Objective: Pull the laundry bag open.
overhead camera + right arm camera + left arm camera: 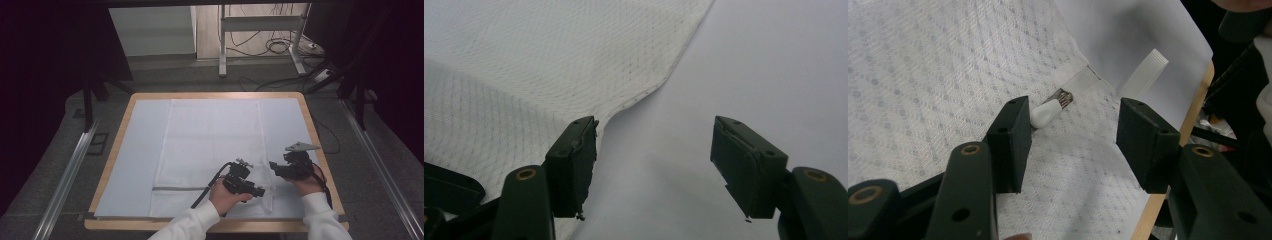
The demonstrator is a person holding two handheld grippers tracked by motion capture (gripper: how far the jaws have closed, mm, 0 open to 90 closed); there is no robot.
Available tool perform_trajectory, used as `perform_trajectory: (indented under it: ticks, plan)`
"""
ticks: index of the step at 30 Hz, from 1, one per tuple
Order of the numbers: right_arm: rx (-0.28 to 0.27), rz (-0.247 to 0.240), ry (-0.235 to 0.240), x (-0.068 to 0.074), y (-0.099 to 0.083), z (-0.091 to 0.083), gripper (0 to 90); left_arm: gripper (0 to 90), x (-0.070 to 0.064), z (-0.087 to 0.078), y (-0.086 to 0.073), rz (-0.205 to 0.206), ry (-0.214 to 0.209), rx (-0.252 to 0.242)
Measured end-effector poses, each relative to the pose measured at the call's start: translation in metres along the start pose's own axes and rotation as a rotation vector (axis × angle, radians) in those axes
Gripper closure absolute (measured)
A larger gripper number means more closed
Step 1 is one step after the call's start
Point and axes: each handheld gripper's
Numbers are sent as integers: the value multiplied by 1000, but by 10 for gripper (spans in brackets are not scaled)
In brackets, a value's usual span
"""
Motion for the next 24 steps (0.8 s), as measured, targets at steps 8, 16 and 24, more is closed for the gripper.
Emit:
perform_trajectory:
  ticks: [8,16,24]
  plan:
    - [-2,3,0,-1,0,-1,342,477,0,1,0,2,-15,-8]
    - [-3,4,-1,-1,0,-1,342,475,0,1,0,0,-24,-15]
    - [-3,4,-1,-1,0,-1,341,473,0,2,0,4,-22,-19]
Point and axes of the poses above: each handheld gripper's, and its own axes: z roughly forward along the jaws, y roughly out of its top, x roughly to its left, and after that the axes turned 9 degrees about z, right-handed
